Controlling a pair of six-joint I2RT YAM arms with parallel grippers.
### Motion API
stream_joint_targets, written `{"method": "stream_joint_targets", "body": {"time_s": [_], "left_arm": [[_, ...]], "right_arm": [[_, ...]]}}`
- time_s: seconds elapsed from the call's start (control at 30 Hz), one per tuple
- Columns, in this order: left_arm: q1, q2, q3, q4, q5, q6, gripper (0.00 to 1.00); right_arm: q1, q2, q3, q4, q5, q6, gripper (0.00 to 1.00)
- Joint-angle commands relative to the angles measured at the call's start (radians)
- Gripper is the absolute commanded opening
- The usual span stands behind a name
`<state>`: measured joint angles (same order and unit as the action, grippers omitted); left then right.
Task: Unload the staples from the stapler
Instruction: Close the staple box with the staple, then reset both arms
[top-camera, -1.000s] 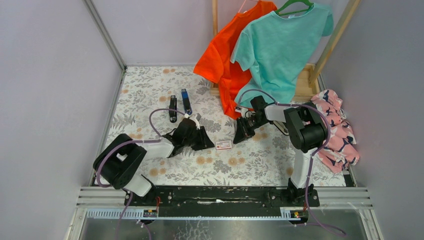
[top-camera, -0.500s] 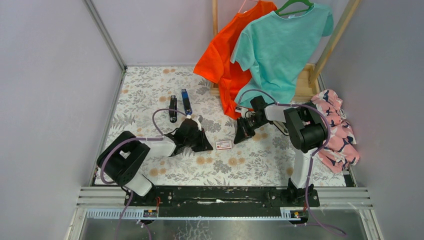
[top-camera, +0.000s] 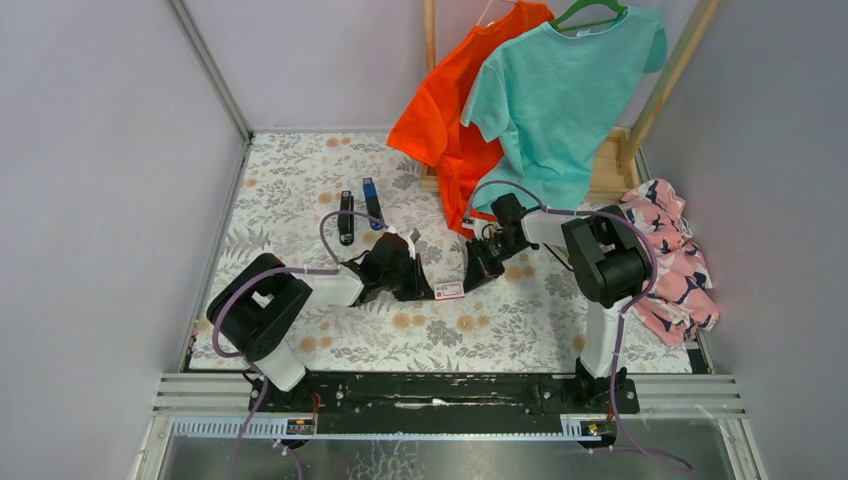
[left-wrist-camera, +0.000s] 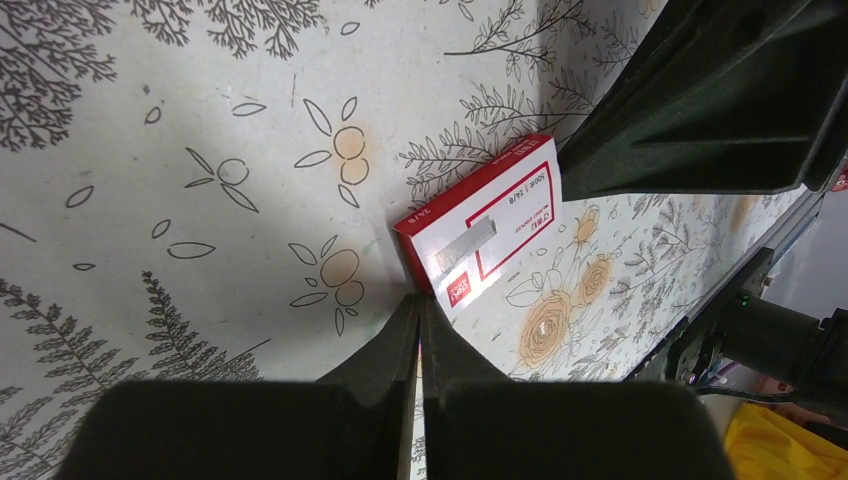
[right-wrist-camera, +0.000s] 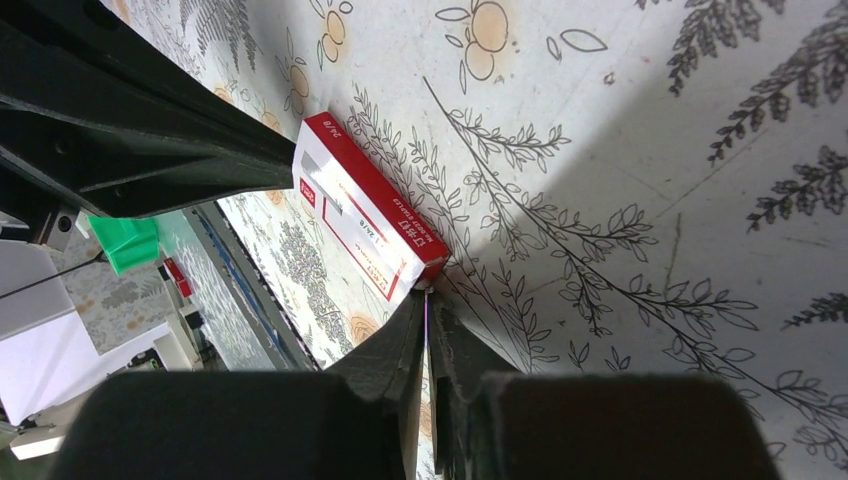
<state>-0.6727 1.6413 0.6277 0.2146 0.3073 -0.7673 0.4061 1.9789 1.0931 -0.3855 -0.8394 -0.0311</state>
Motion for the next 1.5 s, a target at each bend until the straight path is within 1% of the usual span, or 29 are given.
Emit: {"method": "stream_joint_targets", "body": {"time_s": [0.0,0.17,0.33,0.47,0.57,0.67,0.77,0.8,0.83,0.87,0.9,0.97,1.0,1.03,1.07,1.1,1.13,1.2,1.23,1.3,1.4,1.47], "left_arm": [[-0.024,0.067,0.007,-0.085,-0.051,0.044,0.05],[-0.023,0.054,0.001,-0.120,-0.099,0.056,0.07],[-0.018,-0.032,-0.030,-0.168,-0.173,0.081,0.11],[-0.013,-0.142,-0.066,-0.164,-0.212,0.106,0.12],[-0.013,-0.258,-0.099,-0.128,-0.233,0.128,0.13],[-0.013,-0.399,-0.118,-0.082,-0.247,0.183,0.18],[-0.013,-0.549,-0.133,-0.013,-0.266,0.242,0.30],[-0.012,-0.595,-0.135,0.018,-0.274,0.258,0.36],[-0.010,-0.640,-0.137,0.039,-0.281,0.275,0.43],[-0.010,-0.681,-0.137,0.062,-0.286,0.289,0.53],[-0.008,-0.720,-0.135,0.078,-0.289,0.304,0.65],[-0.004,-0.784,-0.113,0.097,-0.281,0.340,0.79],[-0.002,-0.812,-0.096,0.093,-0.281,0.358,0.85],[-0.001,-0.833,-0.074,0.079,-0.286,0.374,0.91],[0.001,-0.855,-0.045,0.057,-0.295,0.390,0.96],[0.002,-0.872,-0.014,0.025,-0.307,0.405,1.00],[0.004,-0.883,0.025,-0.007,-0.313,0.422,1.00],[0.007,-0.898,0.096,-0.077,-0.330,0.447,1.00],[0.008,-0.899,0.132,-0.107,-0.336,0.452,1.00],[0.009,-0.896,0.202,-0.170,-0.340,0.462,1.00],[0.009,-0.889,0.291,-0.246,-0.344,0.470,1.00],[0.009,-0.888,0.343,-0.289,-0.343,0.478,1.00]], "right_arm": [[0.037,-0.022,0.023,0.002,0.048,-0.012,0.12],[0.029,-0.028,0.035,-0.022,0.078,-0.033,0.12],[-0.009,-0.063,0.035,-0.039,0.092,-0.067,0.13],[-0.032,-0.096,0.040,-0.066,0.088,-0.124,0.13],[-0.037,-0.138,0.042,-0.083,0.085,-0.172,0.13],[-0.047,-0.195,0.048,-0.110,0.066,-0.232,0.14],[-0.068,-0.277,0.062,-0.153,0.039,-0.312,0.15],[-0.080,-0.305,0.070,-0.173,0.031,-0.339,0.15],[-0.095,-0.347,0.076,-0.187,0.020,-0.362,0.15],[-0.112,-0.387,0.077,-0.196,0.014,-0.374,0.15],[-0.134,-0.428,0.077,-0.199,0.004,-0.385,0.15],[-0.178,-0.510,0.084,-0.202,-0.001,-0.401,0.16],[-0.202,-0.551,0.093,-0.198,0.006,-0.407,0.19],[-0.220,-0.599,0.102,-0.192,0.019,-0.408,0.24],[-0.241,-0.645,0.112,-0.177,0.043,-0.399,0.31],[-0.260,-0.690,0.124,-0.159,0.063,-0.389,0.42],[-0.280,-0.734,0.140,-0.143,0.072,-0.383,0.59],[-0.342,-0.793,0.186,-0.115,0.020,-0.343,0.91],[-0.373,-0.801,0.229,-0.113,-0.004,-0.299,0.99],[-0.413,-0.802,0.318,-0.120,-0.038,-0.200,0.99],[-0.417,-0.833,0.386,-0.059,0.026,-0.003,0.99],[-0.417,-0.858,0.415,-0.058,0.039,0.052,0.99]]}}
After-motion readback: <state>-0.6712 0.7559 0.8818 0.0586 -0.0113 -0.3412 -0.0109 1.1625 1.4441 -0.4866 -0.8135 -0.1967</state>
